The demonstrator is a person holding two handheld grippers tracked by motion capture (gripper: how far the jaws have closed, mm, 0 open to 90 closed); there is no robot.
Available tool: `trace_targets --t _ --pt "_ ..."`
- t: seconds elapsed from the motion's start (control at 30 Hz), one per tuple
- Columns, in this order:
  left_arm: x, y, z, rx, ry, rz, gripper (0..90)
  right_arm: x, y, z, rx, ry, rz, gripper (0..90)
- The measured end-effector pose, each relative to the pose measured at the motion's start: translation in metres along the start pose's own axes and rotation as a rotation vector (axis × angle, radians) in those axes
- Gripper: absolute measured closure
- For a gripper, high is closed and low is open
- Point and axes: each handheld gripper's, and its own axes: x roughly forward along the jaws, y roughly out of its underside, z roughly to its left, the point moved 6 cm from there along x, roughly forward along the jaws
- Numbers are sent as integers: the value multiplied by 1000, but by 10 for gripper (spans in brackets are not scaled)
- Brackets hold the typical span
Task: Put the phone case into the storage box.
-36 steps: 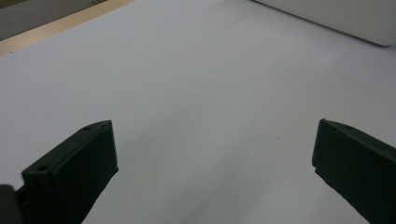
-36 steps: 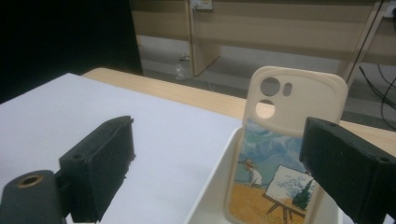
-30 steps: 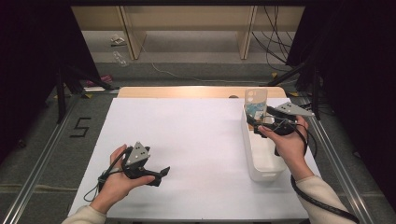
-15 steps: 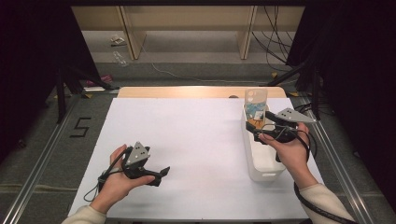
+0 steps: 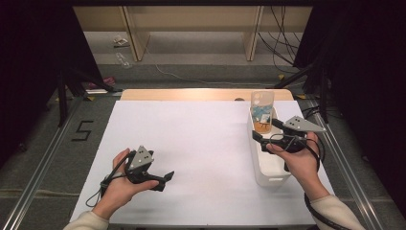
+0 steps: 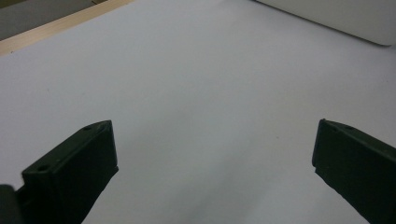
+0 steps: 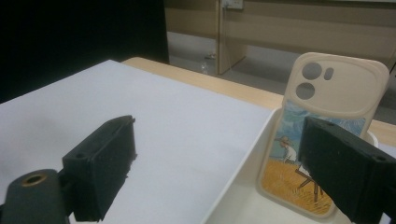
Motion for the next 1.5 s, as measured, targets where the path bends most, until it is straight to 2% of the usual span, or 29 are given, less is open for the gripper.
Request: trace_targets --t 0.33,0.83,0.97,1.17,1.5 --pt "0 0 0 -1 2 1 0 -7 6 4 -7 -13 12 125" --pt "-2 -1 -1 3 1 -3 0 -16 16 8 -23 -61 8 139" --pt "-2 -1 -2 4 3 -3 0 -20 16 8 -25 -63 2 142" --pt "-2 -1 -2 3 3 -4 0 -27 6 8 -27 -61 -27 144" --pt "-4 0 -3 4 5 -4 0 -33 18 7 -22 -65 -9 144"
